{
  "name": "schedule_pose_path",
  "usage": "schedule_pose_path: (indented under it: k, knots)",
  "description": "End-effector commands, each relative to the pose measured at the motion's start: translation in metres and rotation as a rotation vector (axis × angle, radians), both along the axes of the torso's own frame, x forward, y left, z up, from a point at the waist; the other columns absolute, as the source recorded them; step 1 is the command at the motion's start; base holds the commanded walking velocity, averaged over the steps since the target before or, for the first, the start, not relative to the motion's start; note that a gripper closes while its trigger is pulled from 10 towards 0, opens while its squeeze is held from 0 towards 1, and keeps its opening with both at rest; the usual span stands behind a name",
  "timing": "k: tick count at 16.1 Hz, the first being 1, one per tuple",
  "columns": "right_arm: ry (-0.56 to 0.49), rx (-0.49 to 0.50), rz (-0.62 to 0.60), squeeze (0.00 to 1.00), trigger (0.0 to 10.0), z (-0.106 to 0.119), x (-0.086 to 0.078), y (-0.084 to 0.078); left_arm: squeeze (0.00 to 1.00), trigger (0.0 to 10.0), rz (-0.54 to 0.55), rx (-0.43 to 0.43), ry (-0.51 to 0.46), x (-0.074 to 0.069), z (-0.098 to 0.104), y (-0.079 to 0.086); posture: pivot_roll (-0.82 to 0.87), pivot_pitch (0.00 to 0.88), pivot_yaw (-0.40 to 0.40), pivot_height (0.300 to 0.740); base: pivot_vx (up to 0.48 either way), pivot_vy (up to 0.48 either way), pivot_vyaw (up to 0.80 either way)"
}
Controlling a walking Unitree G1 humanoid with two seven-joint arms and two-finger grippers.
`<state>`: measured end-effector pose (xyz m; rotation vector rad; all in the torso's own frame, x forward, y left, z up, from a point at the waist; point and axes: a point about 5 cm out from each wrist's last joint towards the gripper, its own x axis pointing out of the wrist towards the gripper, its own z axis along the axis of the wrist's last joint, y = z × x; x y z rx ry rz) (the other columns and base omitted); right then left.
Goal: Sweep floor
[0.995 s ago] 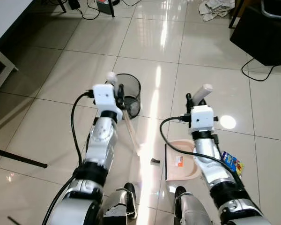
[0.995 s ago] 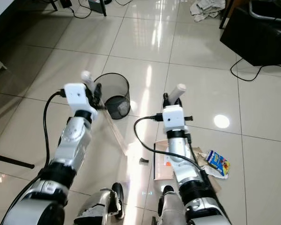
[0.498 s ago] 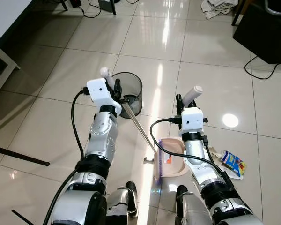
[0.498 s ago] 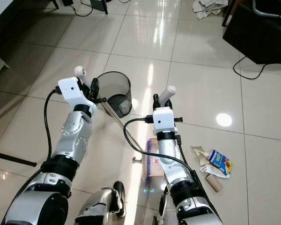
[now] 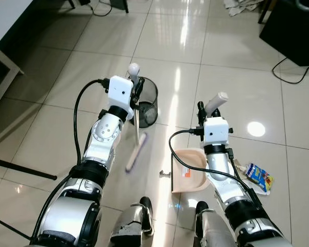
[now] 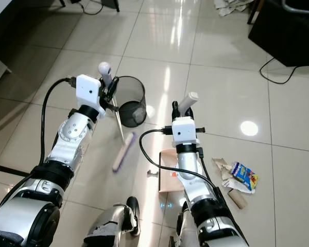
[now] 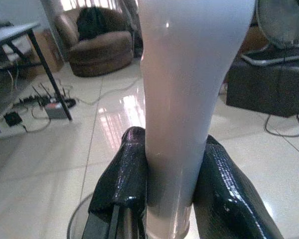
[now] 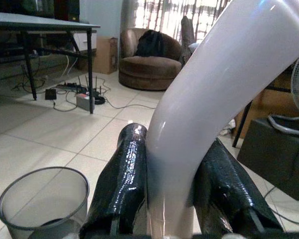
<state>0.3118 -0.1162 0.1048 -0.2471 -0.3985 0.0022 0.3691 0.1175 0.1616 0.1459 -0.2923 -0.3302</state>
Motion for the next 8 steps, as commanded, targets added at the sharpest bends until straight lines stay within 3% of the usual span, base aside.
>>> schedule_pose_path:
  k: [1,6,8]
  knots:
    - [-0.026,-0.018,0.025,0.0,10.0,0.001,-0.006,0.002,0.0,10.0,-0.015,0.036,0.004,0.0,-0.004,-0.001,0.09,0.324,0.147,0.74,0.0,0.0,0.0]
    - [-0.053,-0.103,0.052,0.0,10.0,0.001,-0.018,0.001,0.0,10.0,-0.047,0.151,0.029,-0.005,-0.025,-0.019,0.05,0.328,0.144,0.74,0.0,0.0,0.0]
    - [-0.02,-0.12,0.07,0.0,10.0,-0.006,-0.023,0.006,0.0,10.0,-0.027,0.138,0.066,-0.008,-0.035,-0.021,0.04,0.324,0.141,0.74,0.0,0.0,0.0]
